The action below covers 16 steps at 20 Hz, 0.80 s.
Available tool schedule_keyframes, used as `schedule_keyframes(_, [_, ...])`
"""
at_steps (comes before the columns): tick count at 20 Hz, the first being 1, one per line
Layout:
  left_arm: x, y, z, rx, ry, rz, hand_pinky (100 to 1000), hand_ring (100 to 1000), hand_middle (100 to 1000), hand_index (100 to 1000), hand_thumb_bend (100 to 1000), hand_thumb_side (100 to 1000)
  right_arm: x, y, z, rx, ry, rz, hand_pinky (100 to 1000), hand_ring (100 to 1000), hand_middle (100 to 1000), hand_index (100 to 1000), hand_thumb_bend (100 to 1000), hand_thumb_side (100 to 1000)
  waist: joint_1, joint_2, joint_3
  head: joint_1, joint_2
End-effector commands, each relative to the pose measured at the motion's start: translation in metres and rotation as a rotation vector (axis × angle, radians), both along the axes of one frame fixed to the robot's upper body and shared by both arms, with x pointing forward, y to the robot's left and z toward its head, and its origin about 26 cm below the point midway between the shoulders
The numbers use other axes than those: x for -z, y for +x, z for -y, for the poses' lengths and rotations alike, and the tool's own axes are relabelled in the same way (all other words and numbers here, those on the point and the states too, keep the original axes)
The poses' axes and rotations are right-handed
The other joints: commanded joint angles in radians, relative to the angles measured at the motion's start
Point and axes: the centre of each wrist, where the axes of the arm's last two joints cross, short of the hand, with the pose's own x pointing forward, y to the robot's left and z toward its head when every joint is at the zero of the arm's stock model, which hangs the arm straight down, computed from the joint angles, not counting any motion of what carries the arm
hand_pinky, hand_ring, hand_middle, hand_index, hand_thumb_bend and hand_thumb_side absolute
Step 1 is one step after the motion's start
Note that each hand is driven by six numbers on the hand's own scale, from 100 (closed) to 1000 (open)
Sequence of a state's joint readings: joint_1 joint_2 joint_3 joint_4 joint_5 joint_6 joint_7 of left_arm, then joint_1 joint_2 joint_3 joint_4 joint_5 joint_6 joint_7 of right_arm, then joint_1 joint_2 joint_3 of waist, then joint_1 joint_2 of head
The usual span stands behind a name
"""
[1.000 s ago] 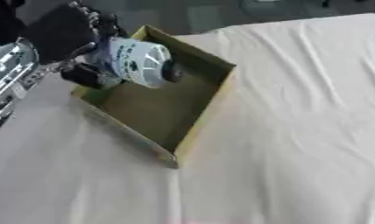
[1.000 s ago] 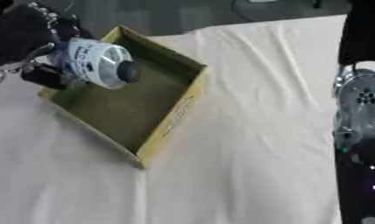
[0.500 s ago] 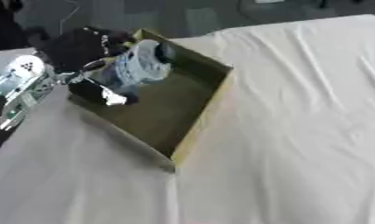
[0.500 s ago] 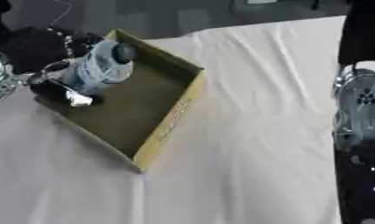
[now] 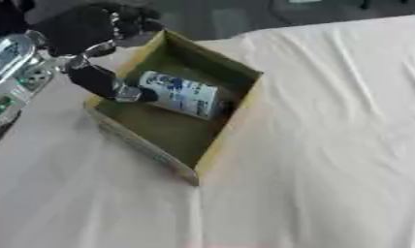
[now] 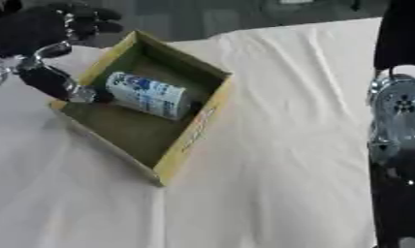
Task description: Pick up objects on the table and place them in the box.
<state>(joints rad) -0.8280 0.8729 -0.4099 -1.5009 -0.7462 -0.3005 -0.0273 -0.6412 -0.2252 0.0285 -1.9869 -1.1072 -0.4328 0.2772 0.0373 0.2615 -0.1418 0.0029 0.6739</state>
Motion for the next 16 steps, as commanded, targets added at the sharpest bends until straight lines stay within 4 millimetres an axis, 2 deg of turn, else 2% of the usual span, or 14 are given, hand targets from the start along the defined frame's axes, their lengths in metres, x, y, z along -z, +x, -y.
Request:
schedule_keyframes(1, [-0.028, -0.02, -0.013, -0.013, -0.059, 0.08, 781, 853, 919, 934, 506, 955, -0.004, -0.003, 0.006, 0.027, -0.013, 0.026, 315, 434, 482, 681, 100, 892, -0.001, -0.03, 0.011, -0.018, 0.002])
schedule_keyframes(4, [-0.038, -0.046, -0.015, 0.025, -0.161, 0.118, 750, 827, 905, 923, 472, 934, -0.001, -0.003, 0.011, 0.05, -0.016, 0.025, 315, 434, 482, 681, 100, 892, -0.004, -0.036, 0.028, -0.03, 0.008])
schedule_keyframes(6, [-0.045, -0.071, -0.007, 0.105, -0.245, 0.149, 640, 743, 848, 890, 418, 829, 0.002, -0.003, 0.015, 0.074, -0.021, 0.02, 313, 435, 483, 683, 100, 892, -0.008, -0.042, 0.046, -0.044, 0.017])
schedule_keyframes(8, [-0.052, -0.093, 0.005, 0.199, -0.342, 0.173, 590, 706, 819, 868, 386, 801, 0.009, -0.002, 0.023, 0.111, -0.024, 0.007, 312, 436, 484, 684, 100, 892, -0.016, -0.053, 0.069, -0.074, 0.025])
schedule_keyframes(10, [-0.055, -0.101, 0.006, 0.281, -0.439, 0.196, 545, 669, 786, 842, 360, 776, 0.013, -0.003, 0.03, 0.145, -0.023, -0.004, 313, 436, 483, 683, 100, 891, -0.021, -0.064, 0.088, -0.102, 0.015])
schedule_keyframes(11, [-0.055, -0.103, 0.005, 0.322, -0.498, 0.213, 495, 626, 750, 816, 312, 752, 0.015, -0.003, 0.033, 0.163, -0.017, -0.01, 313, 435, 483, 682, 100, 892, -0.024, -0.069, 0.097, -0.122, 0.001])
schedule_keyframes(12, [-0.053, -0.103, 0.002, 0.361, -0.561, 0.227, 514, 642, 764, 827, 331, 762, 0.017, -0.003, 0.036, 0.18, -0.009, -0.014, 313, 436, 483, 682, 100, 891, -0.028, -0.073, 0.104, -0.138, -0.01])
schedule_keyframes(13, [-0.049, -0.103, 0.0, 0.393, -0.623, 0.236, 456, 594, 722, 796, 288, 738, 0.019, -0.003, 0.039, 0.195, -0.001, -0.02, 313, 436, 483, 683, 100, 892, -0.034, -0.077, 0.112, -0.159, -0.022])
schedule_keyframes(16, [-0.028, -0.1, -0.004, 0.477, -0.825, 0.241, 425, 558, 695, 782, 274, 733, 0.028, -0.004, 0.048, 0.246, 0.013, -0.042, 311, 438, 484, 685, 100, 891, -0.057, -0.089, 0.136, -0.206, -0.058])
